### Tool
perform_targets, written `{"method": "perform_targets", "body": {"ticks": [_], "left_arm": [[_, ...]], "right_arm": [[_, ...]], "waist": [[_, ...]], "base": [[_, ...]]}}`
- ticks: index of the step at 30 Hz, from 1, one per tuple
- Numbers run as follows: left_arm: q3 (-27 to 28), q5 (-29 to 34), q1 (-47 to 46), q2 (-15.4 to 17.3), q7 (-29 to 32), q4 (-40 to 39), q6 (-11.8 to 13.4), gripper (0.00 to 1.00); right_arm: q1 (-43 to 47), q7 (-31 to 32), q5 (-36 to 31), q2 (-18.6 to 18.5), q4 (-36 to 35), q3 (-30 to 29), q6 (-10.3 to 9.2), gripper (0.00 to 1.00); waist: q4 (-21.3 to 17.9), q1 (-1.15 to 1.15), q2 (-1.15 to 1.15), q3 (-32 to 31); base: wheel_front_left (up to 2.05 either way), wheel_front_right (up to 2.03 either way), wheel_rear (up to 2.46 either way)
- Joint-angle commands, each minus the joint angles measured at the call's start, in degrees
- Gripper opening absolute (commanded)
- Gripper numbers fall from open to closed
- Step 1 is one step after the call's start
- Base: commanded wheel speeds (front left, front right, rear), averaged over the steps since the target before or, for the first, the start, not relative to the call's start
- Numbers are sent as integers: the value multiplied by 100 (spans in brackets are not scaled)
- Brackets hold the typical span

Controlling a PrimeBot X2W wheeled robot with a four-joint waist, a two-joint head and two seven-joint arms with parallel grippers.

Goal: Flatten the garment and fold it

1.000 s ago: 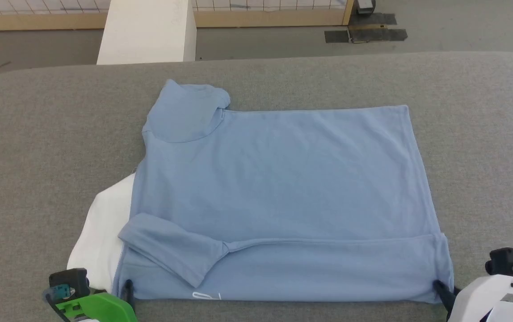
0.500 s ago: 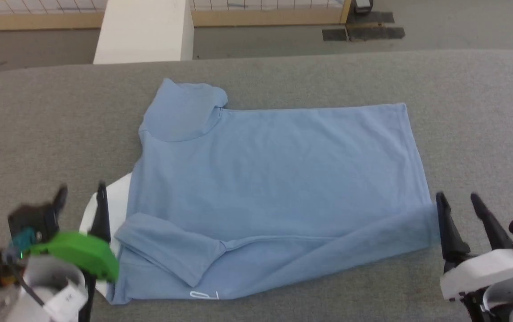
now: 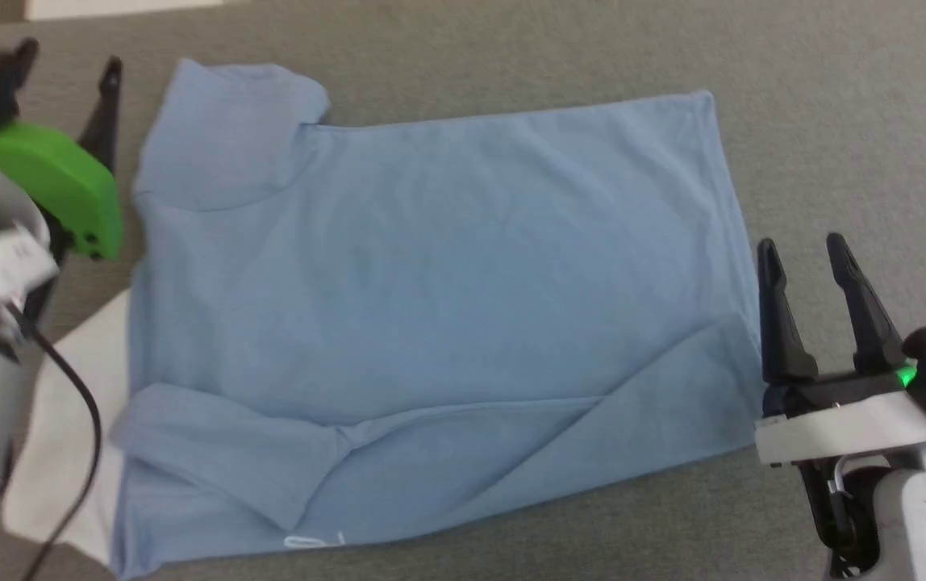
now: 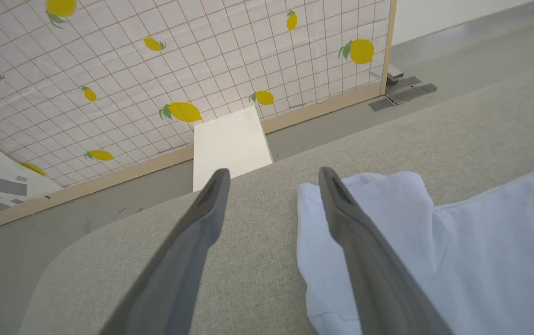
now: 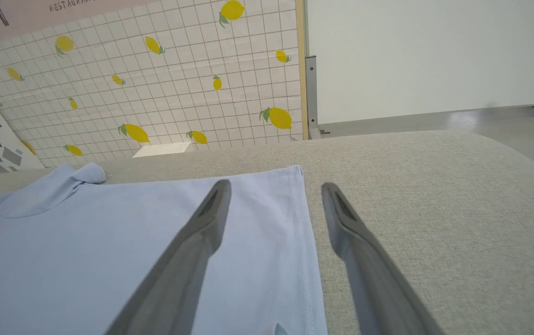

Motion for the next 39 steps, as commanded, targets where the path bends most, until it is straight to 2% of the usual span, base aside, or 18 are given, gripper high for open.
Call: {"method": "perform_targets", "body": {"ticks": [1,4,8,12,19,23,24,25,30,33,35,39], "left_arm": [[-60,-55,-289,104,247,123,-145,100],[-156,-175,-721,258,924,391,-352,100],[-192,-362,-1082,382,1799,657,-398,100],[-158,-406,-1288,535,2616,853,-183,100],[-55,-249,-1434,814,3745,944,511,100],[66,-316,-1348,883,4155,818,815,100],[71,-332,-1307,904,4248,781,844,59],[65,-365,-1249,928,4376,728,855,0],[109,-509,-1080,908,4512,406,921,0],[99,-537,-1028,877,4465,310,929,0],[82,-545,-1038,844,4399,259,914,0],[20,-561,-1157,722,4296,201,879,0]], "right_arm": [[-139,-95,81,-4,45,53,-9,100],[-272,-221,179,-4,127,182,-9,100],[-401,-346,294,-4,257,337,-9,100],[-504,-435,365,-4,356,437,-9,100],[-596,-520,450,-4,380,555,-9,100],[-622,-541,489,-4,394,577,-9,100],[-626,-543,486,-4,398,584,-9,100],[-632,-545,482,-4,400,590,-9,100],[-860,-475,267,-4,302,616,-9,100],[-1333,-227,2,-4,218,667,-9,100],[-1755,108,-119,-28,257,730,-9,100],[-2761,1206,-62,-137,710,819,-9,100]], "waist": [[-650,-1,0,681],[-851,-1,0,856],[-1070,-1,0,997],[-1254,-1,0,1092],[-1476,-1,0,1254],[-1535,-1,0,1329],[-1539,-1,0,1343],[-1536,-1,0,1356],[-1461,-1,0,1367],[-1389,-1,0,1350],[-1330,-1,0,1343],[-1147,-1,0,1385]], "base": [[0,0,0],[0,0,0],[0,0,0],[0,0,0],[0,0,0],[0,0,0],[0,0,0],[0,0,0],[0,0,0],[0,0,0],[0,0,0],[0,0,0]]}}
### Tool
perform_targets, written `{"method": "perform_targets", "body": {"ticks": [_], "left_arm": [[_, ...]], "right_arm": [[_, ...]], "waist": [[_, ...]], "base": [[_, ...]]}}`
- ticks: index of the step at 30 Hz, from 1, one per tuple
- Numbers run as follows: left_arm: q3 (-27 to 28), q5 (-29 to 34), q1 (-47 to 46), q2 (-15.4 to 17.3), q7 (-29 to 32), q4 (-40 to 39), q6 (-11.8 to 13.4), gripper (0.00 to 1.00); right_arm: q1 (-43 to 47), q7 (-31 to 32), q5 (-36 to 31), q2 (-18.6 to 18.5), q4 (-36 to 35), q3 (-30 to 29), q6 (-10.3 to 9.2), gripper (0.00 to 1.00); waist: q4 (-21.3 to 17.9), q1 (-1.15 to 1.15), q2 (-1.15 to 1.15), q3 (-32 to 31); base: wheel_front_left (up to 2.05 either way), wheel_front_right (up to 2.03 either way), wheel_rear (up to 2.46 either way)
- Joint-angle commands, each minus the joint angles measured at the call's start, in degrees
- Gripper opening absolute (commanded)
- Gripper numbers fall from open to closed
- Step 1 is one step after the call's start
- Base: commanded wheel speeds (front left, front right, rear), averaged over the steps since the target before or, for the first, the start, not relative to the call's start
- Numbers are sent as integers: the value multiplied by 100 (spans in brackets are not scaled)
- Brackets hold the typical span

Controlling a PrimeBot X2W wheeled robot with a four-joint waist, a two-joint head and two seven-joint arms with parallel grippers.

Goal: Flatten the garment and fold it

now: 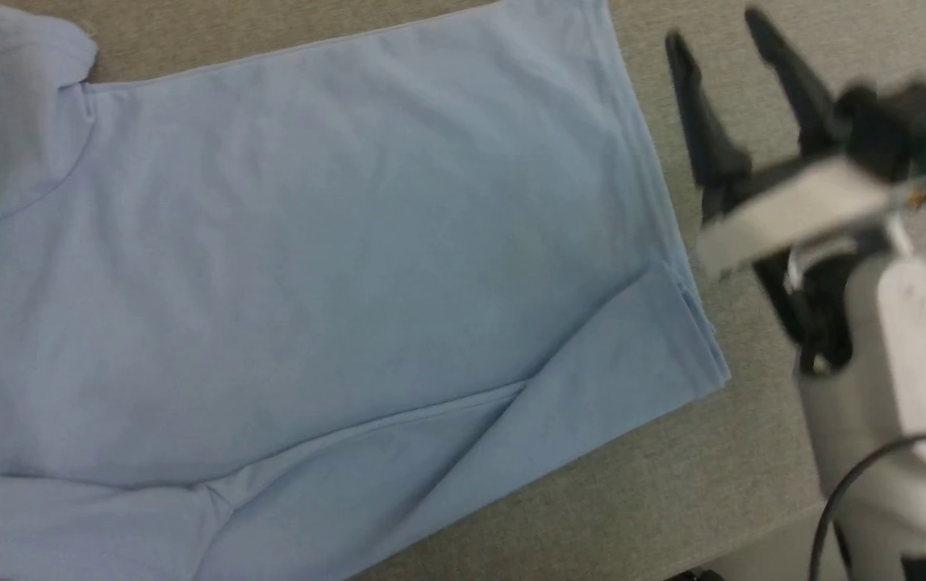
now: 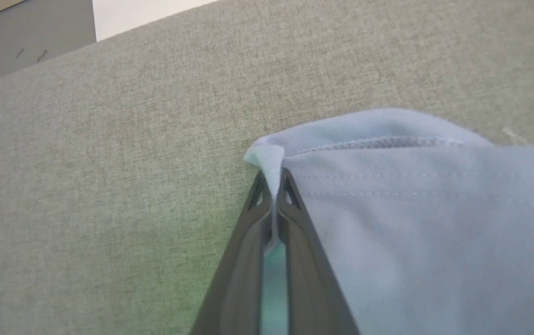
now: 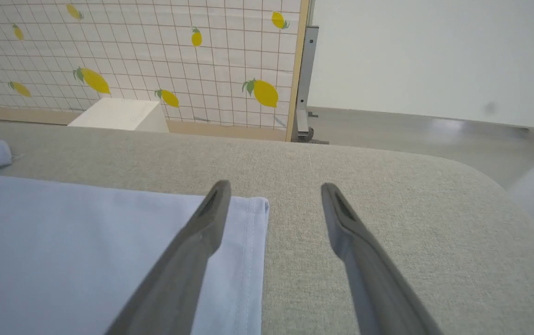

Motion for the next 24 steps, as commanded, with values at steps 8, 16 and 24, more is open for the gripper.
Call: {"method": "perform_targets", "body": {"ticks": [8,16,24], "left_arm": [[-248,-22,-223,-252,-149,79,-198,0],[-368,-44,-472,-457,-456,113,-350,0],[-384,-131,-474,-652,-966,280,-460,0]], "right_arm": [[-1817,2490,75,30,1452,-142,-10,100],[-2724,4153,-176,-13,2398,-361,-10,100],[-2868,5257,-461,52,2715,-727,-10,0]], "waist": [[520,0,0,249],[842,0,0,465],[996,0,0,402]], "base": [[0,0,0],[0,0,0],[0,0,0]]}}
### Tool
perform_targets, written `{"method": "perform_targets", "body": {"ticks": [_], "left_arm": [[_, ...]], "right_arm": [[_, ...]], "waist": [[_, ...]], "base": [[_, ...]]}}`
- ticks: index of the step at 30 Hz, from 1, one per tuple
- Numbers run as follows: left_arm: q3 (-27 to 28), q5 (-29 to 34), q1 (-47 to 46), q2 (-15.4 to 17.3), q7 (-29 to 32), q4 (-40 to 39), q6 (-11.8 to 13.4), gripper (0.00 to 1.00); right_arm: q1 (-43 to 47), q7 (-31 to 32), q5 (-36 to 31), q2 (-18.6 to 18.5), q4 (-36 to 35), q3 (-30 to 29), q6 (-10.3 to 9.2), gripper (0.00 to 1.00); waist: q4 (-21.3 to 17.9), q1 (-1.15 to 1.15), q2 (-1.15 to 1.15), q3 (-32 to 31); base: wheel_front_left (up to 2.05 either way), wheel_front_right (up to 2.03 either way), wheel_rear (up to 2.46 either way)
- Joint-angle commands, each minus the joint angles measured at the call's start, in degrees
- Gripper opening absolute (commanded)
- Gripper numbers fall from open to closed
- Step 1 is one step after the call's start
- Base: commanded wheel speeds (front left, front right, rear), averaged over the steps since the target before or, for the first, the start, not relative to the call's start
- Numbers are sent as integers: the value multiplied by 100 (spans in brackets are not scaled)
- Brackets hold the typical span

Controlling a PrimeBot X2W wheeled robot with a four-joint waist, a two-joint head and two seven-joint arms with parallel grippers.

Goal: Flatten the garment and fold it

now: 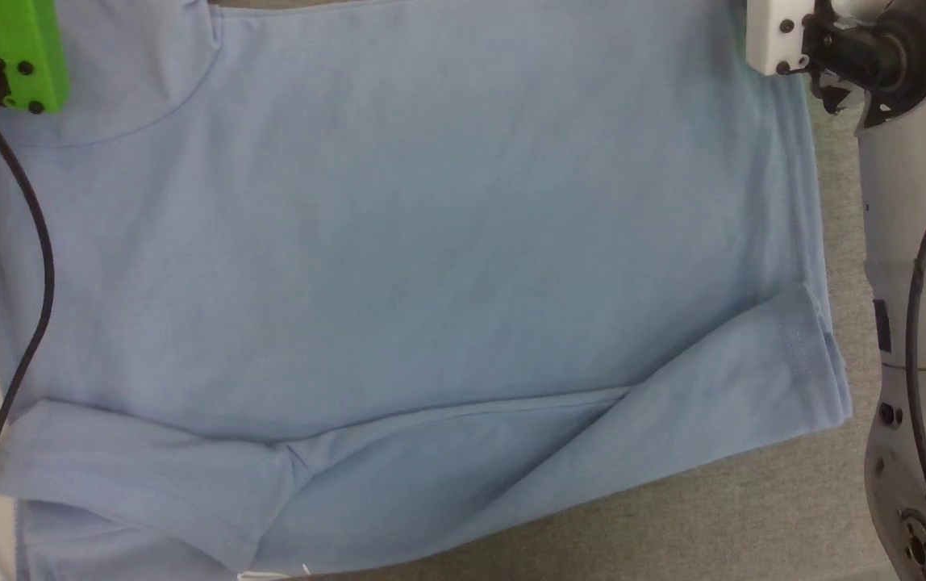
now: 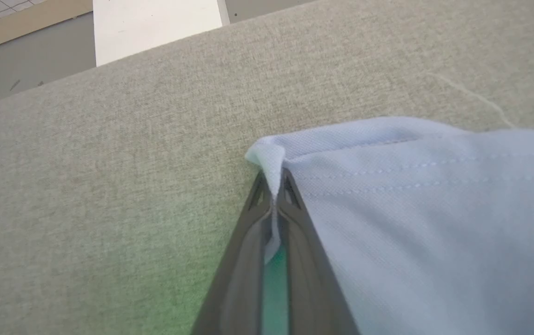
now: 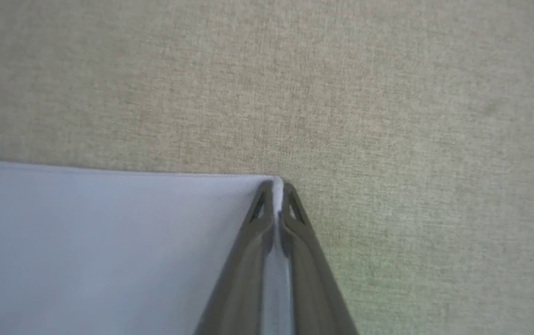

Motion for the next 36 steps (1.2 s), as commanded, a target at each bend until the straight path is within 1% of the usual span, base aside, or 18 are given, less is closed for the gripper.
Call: {"method": "perform_targets", "body": {"ticks": [1,4,8,12,14,18,20,23,28,32,36], "left_arm": [[5,-45,174,-18,-129,167,3,0],[114,-132,398,-107,-638,172,-14,0],[339,-251,927,-232,-1699,33,-78,0],[524,-474,1720,-346,-2472,-197,-172,0],[661,-615,2179,-390,-2771,-388,-166,0],[935,-884,3190,-476,-3146,-858,-42,0],[1041,-1000,3731,-522,-3260,-1112,32,0],[1125,-1172,4516,-622,-3351,-1455,117,0],[1045,-1560,5630,-908,-3349,-1792,110,0],[905,-1748,6141,-1054,-3276,-1776,78,0],[816,-1848,6419,-1144,-3278,-1626,35,0]], "right_arm": [[278,37,-51,16,53,8,-10,0],[531,-311,38,17,-245,38,-10,0],[1093,-1348,373,-35,-759,-37,-10,0],[1782,-2186,735,-171,-1142,5,-10,0],[2148,-2534,871,-282,-1319,99,-10,0],[2875,-3178,1095,-506,-1583,283,-10,0],[3233,-3327,1173,-597,-1626,322,-10,0],[3710,-3335,1232,-708,-1667,294,-10,0],[4377,-2893,1263,-883,-1766,195,-10,0],[4691,-2392,1141,-1025,-1785,216,-10,0],[4855,-1942,947,-1120,-1714,378,-10,0]], "waist": [[43,0,0,-108],[97,0,0,-321],[189,0,0,-751],[292,0,0,-1284],[337,0,0,-1537],[445,0,0,-1998],[497,0,0,-2216],[574,0,0,-2469],[732,0,0,-2727],[791,0,0,-2771],[822,0,0,-2748]], "base": [[0,0,0],[0,0,0],[0,0,0],[0,0,0],[0,0,0],[0,0,0],[0,0,0],[0,0,0],[0,0,0],[0,0,0],[0,0,0]]}}
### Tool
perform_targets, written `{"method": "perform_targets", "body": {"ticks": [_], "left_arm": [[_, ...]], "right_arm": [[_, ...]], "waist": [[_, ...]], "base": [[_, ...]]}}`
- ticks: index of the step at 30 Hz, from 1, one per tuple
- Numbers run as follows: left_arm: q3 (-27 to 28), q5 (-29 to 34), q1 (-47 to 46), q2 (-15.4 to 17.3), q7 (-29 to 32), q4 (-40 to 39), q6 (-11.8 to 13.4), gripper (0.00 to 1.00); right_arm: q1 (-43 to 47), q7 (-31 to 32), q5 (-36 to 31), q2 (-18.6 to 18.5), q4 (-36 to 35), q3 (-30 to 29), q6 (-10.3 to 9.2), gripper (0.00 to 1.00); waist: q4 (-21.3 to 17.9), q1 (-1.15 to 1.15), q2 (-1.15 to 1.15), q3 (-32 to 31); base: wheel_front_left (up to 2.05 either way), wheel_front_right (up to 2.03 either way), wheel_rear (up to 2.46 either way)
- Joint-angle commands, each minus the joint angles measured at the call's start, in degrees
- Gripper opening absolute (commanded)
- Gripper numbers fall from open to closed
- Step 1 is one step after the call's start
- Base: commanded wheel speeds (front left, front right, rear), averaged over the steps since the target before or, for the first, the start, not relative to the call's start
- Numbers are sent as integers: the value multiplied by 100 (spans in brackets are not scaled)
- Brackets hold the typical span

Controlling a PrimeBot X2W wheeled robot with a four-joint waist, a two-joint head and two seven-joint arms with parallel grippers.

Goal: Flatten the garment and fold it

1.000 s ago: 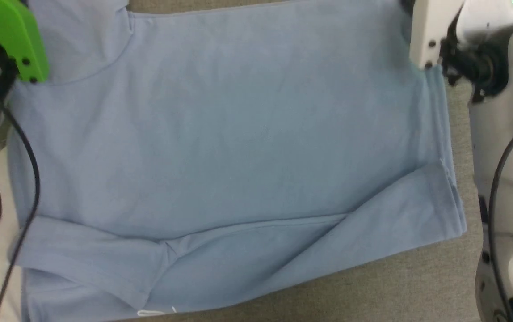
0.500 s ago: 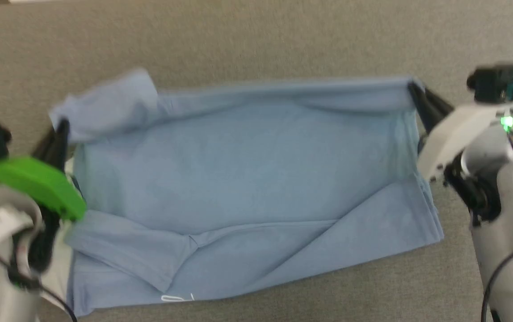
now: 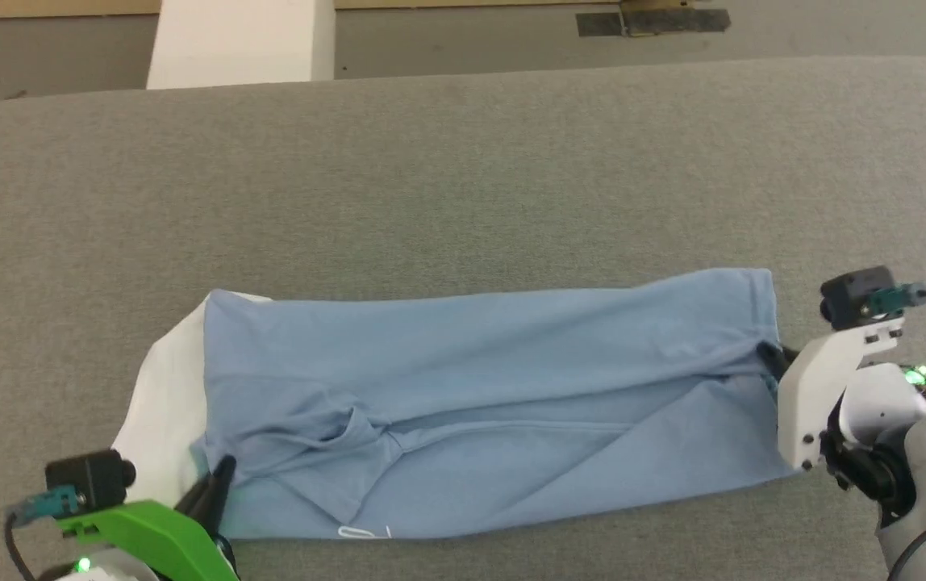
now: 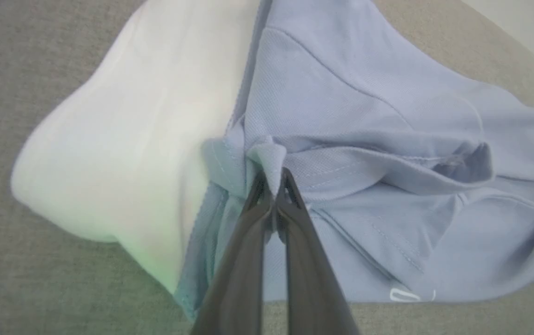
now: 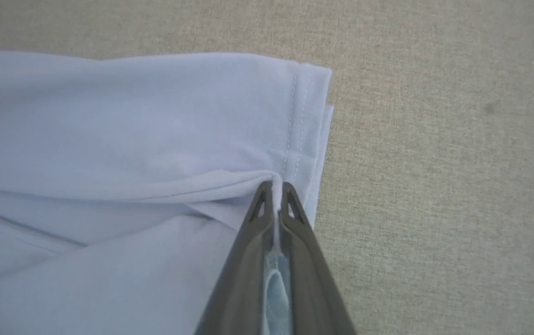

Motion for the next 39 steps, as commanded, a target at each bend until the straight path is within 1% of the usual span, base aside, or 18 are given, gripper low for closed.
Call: {"method": "perform_targets", "body": {"ticks": [1,5,7,8,9,10,12,18,21,24,25,28,30,33,36,39], "left_arm": [[-30,-29,86,-12,-8,80,-37,0],[-200,-39,43,-104,-17,320,-162,0],[-280,10,-33,-129,-52,465,-223,0],[-308,41,-71,-150,-91,542,-236,38],[-323,66,-98,-176,-144,585,-244,97],[-336,87,-124,-209,-206,624,-254,100],[-356,115,-153,-257,-317,652,-284,100],[-351,306,-139,-322,-764,597,-307,100],[-307,540,-197,-351,-1162,568,-248,100],[-232,851,-320,-379,-1654,597,-127,100],[-246,1041,-384,-343,-1833,626,-88,100],[-227,1332,-576,-387,-2317,708,-10,100],[-291,1585,-744,-385,-2496,848,50,100],[-314,1913,-1071,-465,-2727,1032,134,100],[-295,2196,-1326,-560,-2822,1186,192,100],[-261,2532,-1569,-617,-2846,1333,216,100]], "right_arm": [[95,100,-99,-24,32,43,-9,0],[196,324,-302,4,167,83,-9,0],[253,370,-347,95,210,27,-9,2],[296,398,-339,169,215,-39,-9,35],[340,417,-332,220,204,-98,-9,100],[404,438,-330,279,170,-200,-9,100],[550,440,-346,375,32,-396,-9,100],[1187,220,-268,797,-736,-1026,-9,100],[1493,-76,-168,994,-1170,-1255,-9,100],[1666,-496,-112,1111,-1438,-1383,-9,100],[1695,-680,-86,1141,-1483,-1432,-9,100],[1712,-1146,-50,1181,-1494,-1499,-9,100],[1699,-1439,7,1188,-1409,-1541,-9,100],[1612,-1747,151,1191,-1191,-1586,-9,100],[1451,-1829,221,1192,-933,-1628,-9,100],[1231,-1628,316,1192,-516,-1697,-9,100]], "waist": [[65,1,0,-26],[109,1,0,10],[123,1,0,-7],[126,1,0,-37],[127,1,0,-65],[130,1,0,-104],[136,1,0,-188],[101,1,0,-432],[79,1,0,-502],[53,1,0,-534],[43,1,0,-543],[44,1,0,-563],[77,1,0,-576],[113,1,0,-580],[119,1,0,-576],[111,1,0,-574]], "base": [[0,0,0],[0,0,0],[0,0,0],[0,0,0],[0,0,0],[0,0,0],[0,0,0],[0,0,0],[0,0,0],[0,0,0],[0,0,0],[0,0,0],[0,0,0],[0,0,0],[0,0,0],[0,0,0]]}}
